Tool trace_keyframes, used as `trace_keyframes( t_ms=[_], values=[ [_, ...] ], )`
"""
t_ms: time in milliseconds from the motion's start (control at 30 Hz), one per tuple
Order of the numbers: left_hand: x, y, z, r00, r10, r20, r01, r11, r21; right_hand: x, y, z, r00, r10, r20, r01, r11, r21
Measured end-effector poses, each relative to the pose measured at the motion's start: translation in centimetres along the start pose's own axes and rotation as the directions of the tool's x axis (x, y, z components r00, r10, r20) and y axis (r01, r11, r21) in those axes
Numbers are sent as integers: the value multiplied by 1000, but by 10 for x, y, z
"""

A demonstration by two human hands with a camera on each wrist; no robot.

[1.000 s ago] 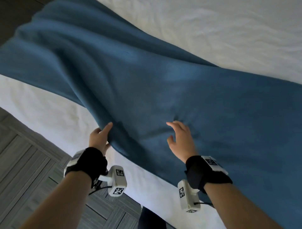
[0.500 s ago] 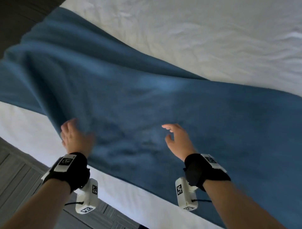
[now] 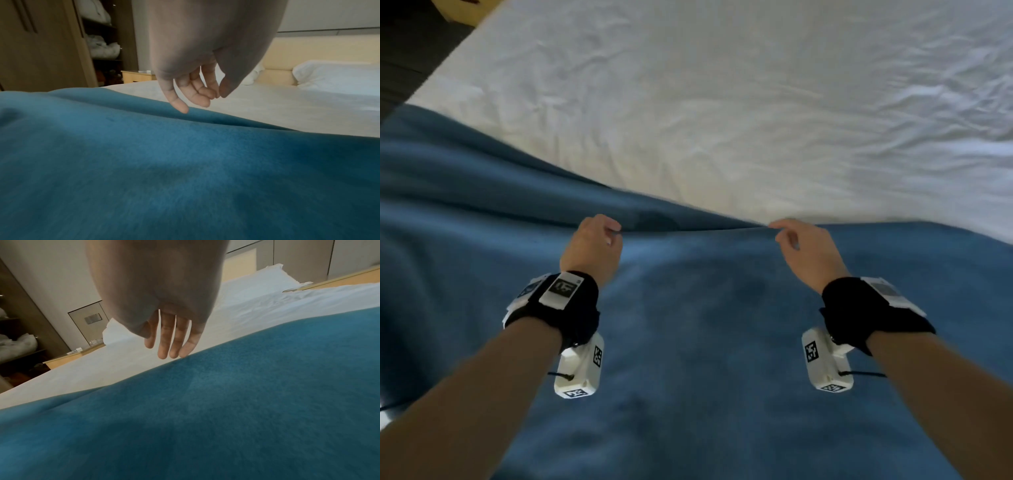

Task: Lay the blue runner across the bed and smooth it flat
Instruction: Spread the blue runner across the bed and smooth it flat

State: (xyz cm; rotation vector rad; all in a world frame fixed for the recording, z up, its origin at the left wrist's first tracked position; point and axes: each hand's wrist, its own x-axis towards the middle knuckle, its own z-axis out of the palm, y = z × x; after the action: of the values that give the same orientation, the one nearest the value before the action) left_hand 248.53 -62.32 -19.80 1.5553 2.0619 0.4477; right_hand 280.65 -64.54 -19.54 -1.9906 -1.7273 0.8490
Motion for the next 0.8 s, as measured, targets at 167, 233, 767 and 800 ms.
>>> trace_keyframes(
  t_ms=[167,233,767,800],
  values=[
    [48,25,19,989,65,136,-83,988,132,35,1,8,998,-2,-55,1,1000,-27],
    [64,34,27,964,93,250,-151,962,226,46,-1,14,995,40,-94,-41,999,-14],
    [141,46,45,741,-61,668,-356,809,469,86,-1,49,920,337,202,-180,819,-545],
    [143,48,44,748,-59,661,-354,807,473,87,-2,48,926,324,196,-172,821,-545]
  ],
)
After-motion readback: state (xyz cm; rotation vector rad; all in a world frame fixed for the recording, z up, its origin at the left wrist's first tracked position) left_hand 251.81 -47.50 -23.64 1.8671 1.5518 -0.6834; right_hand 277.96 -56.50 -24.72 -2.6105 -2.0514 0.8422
